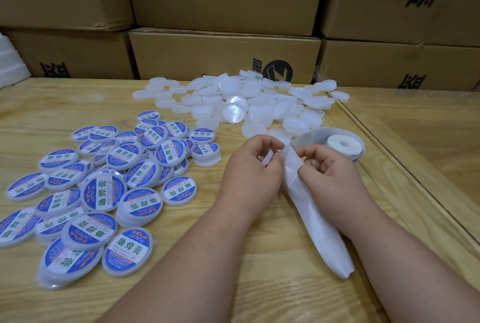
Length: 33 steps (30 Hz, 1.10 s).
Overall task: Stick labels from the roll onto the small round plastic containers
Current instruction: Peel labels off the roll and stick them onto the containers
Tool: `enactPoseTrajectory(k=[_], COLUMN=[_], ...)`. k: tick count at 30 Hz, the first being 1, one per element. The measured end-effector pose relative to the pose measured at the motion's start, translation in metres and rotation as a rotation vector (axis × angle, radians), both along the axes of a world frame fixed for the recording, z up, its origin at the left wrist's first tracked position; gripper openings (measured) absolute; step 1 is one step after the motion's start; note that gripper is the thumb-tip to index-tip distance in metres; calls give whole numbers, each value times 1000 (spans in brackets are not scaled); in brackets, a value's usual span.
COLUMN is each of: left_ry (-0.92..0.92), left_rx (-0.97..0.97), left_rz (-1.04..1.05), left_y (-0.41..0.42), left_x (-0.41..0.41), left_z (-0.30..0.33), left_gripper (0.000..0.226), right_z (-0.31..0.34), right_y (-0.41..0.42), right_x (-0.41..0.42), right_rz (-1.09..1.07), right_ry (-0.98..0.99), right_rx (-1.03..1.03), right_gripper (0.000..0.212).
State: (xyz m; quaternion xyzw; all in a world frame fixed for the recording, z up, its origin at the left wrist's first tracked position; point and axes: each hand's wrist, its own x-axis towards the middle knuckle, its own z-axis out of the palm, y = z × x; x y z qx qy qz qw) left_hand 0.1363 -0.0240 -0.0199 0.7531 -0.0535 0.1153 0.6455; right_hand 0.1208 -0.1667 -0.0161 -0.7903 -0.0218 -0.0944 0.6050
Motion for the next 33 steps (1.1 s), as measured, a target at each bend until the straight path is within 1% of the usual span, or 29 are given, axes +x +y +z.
enactPoseTrajectory(k=[7,10,13,17,20,23,28,33], left_ry=[49,77,93,105,104,95,72,82], left_rx=[-71,-116,-156,-170,-170,-153,-153,-168], left_rz=[101,126,157,153,122,103,102,89], left_y=[2,2,4,5,4,4,3,4], left_x=[1,0,0,0,-2,-2,-2,-3], left_z=[3,5,6,8,8,8,9,8], left_gripper=[23,23,23,23,23,22,22,20], right_z=[1,0,-3,-3,-1,0,-5,-5], right_y=[-4,-5,-9,-9,-5,-2,-1,-3], right_x=[0,2,5,6,5,3,5,5], right_rz=[-67,-147,-211,-270,-272,-230,-190,-199], right_ry=[4,-22,-58,-132,-239,-325,-323,-310], right_rx=[63,66,37,-39,-131,-217,-244,-254], right_gripper=[39,35,24,28,38,41,31,27])
